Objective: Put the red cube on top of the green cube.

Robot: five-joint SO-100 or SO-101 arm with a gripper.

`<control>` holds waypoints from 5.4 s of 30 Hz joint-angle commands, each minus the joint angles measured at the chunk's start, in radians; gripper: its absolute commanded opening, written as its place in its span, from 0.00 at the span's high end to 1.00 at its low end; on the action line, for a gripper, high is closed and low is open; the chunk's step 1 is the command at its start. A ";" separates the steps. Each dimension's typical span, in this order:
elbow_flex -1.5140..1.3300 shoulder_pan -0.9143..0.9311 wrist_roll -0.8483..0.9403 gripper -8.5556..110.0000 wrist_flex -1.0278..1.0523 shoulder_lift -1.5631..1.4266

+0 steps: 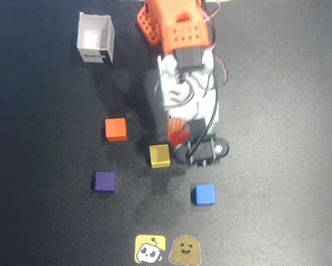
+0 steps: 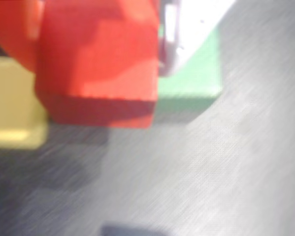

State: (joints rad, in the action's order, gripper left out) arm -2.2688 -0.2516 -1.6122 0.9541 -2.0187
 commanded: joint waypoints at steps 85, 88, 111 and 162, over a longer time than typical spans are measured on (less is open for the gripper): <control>-0.160 -0.127 -0.137 0.75 -0.135 -0.172; -0.138 -0.123 -0.138 0.75 -0.100 -0.218; -0.313 0.126 0.132 0.92 0.084 -0.719; -0.604 0.225 0.241 0.92 0.305 -1.074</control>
State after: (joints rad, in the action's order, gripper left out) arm -2.8777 -0.0245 -1.3714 1.2563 -3.0818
